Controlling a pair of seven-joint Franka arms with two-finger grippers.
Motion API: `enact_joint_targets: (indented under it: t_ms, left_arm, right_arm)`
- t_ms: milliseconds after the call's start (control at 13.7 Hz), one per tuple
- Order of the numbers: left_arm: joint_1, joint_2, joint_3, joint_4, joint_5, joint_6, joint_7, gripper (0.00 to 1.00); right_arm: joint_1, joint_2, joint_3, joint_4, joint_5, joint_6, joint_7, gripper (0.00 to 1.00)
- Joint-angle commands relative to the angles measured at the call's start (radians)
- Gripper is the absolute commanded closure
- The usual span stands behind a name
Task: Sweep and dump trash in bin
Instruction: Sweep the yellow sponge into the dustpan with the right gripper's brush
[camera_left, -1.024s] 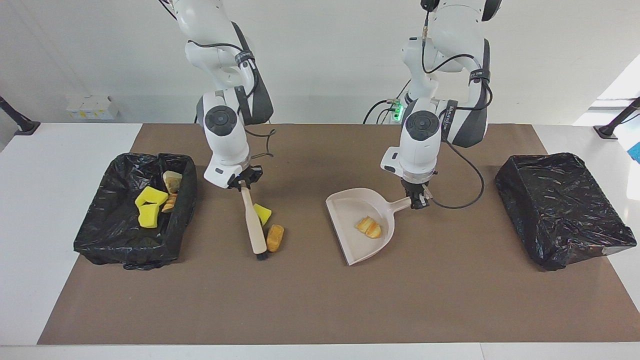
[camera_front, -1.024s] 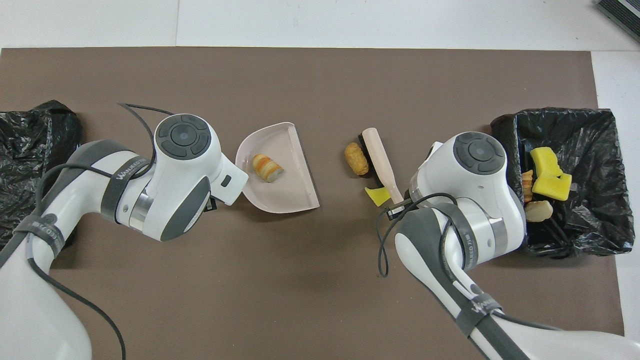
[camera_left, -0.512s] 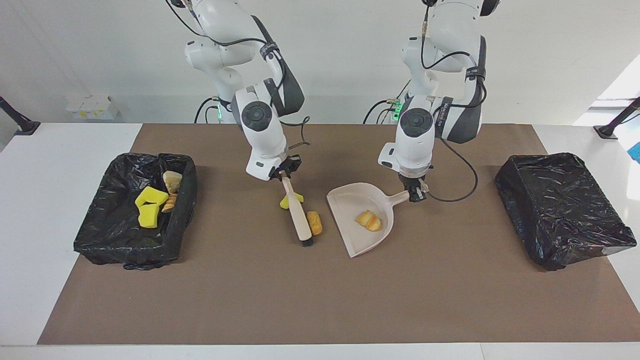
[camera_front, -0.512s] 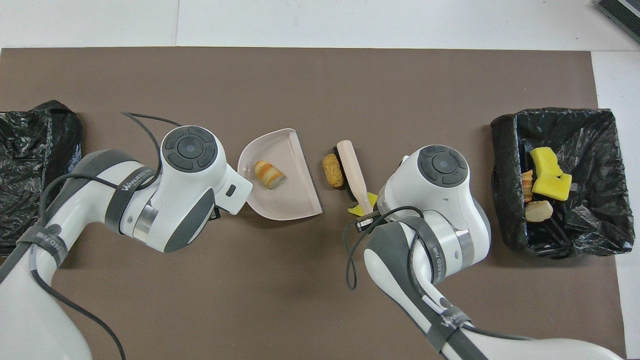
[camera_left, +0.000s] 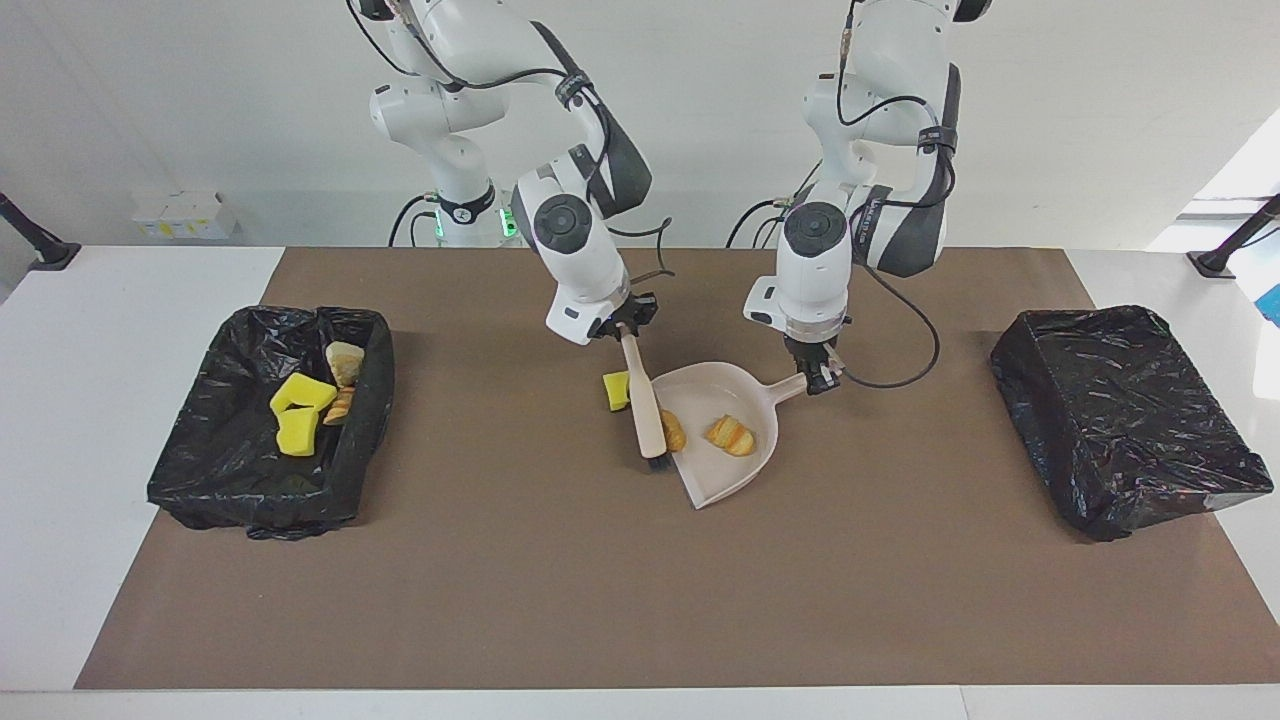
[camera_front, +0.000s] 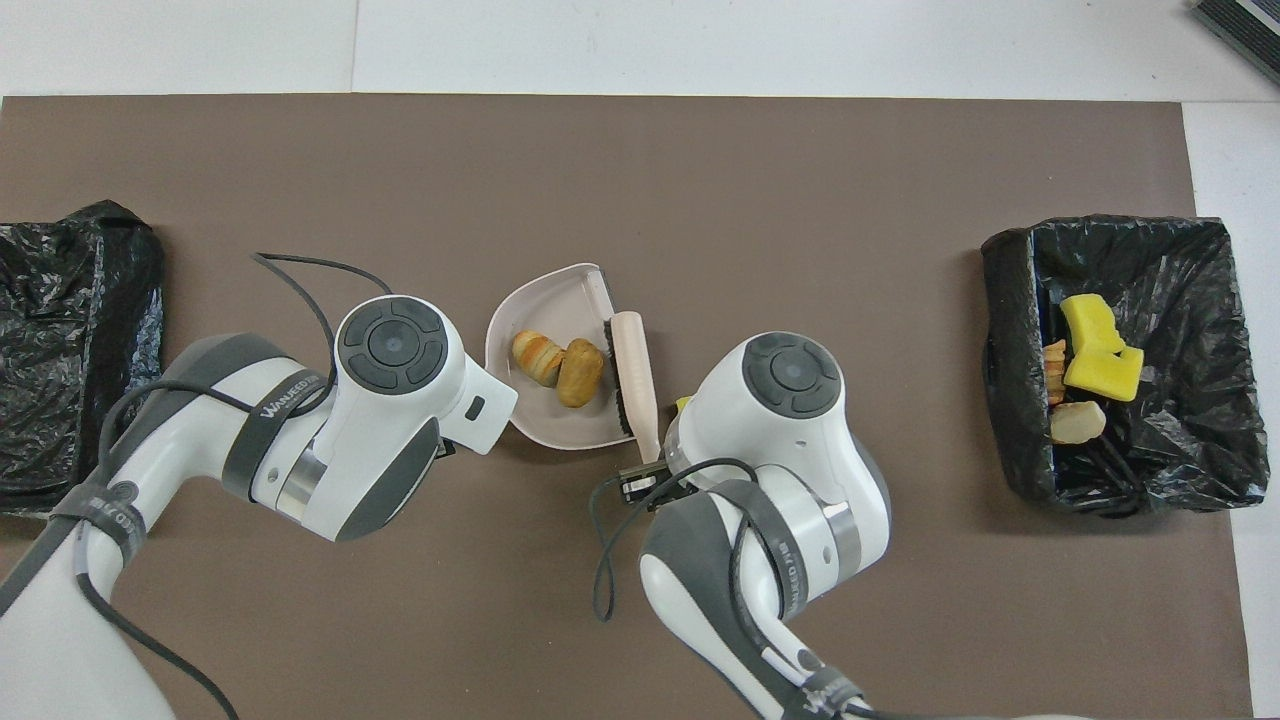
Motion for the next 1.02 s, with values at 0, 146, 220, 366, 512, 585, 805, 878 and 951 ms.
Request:
enact_joint_targets:
  t_ms: [0, 146, 220, 366, 512, 585, 805, 878, 951]
  left_arm:
    - [-0.005, -0.035, 0.014, -0.036, 0.013, 0.020, 0.040, 1.00]
    - [-0.003, -0.030, 0.017, -0.018, 0.013, -0.015, 0.063, 1.00]
    - [-0.002, -0.030, 0.017, 0.003, 0.024, -0.052, 0.077, 1.00]
    - [0.020, -0.054, 0.017, 0.025, 0.035, -0.124, 0.137, 1.00]
    - [0.008, -0.108, 0.016, -0.008, 0.079, -0.181, 0.139, 1.00]
    - [-0.005, -0.148, 0.014, -0.073, 0.085, -0.169, 0.134, 1.00]
    - [-0.045, -0.211, 0.011, -0.180, 0.114, -0.106, 0.021, 1.00]
    - [-0.054, -0.213, 0.010, -0.188, 0.114, -0.105, -0.020, 1.00]
    - [-0.058, -0.213, 0.010, -0.188, 0.114, -0.117, -0.066, 1.00]
  right_arm:
    - [-0.108, -0.101, 0.000, -0.026, 0.024, -0.129, -0.105, 1.00]
    - [-0.165, -0.174, -0.002, -0.092, 0.023, -0.186, -0.116, 1.00]
    - [-0.175, -0.217, -0.003, -0.158, 0.023, -0.175, -0.118, 1.00]
    - [-0.203, -0.288, -0.002, -0.274, 0.023, -0.145, -0.110, 1.00]
    - [-0.232, -0.336, 0.000, -0.351, 0.024, -0.115, -0.101, 1.00]
    - [-0.222, -0.347, 0.000, -0.371, 0.024, -0.105, -0.099, 1.00]
    - [-0.145, -0.289, 0.000, -0.402, 0.024, -0.013, -0.002, 1.00]
    - [-0.127, -0.253, 0.002, -0.402, 0.024, 0.027, 0.034, 1.00]
    - [-0.087, -0.218, 0.002, -0.399, 0.024, 0.070, 0.045, 1.00]
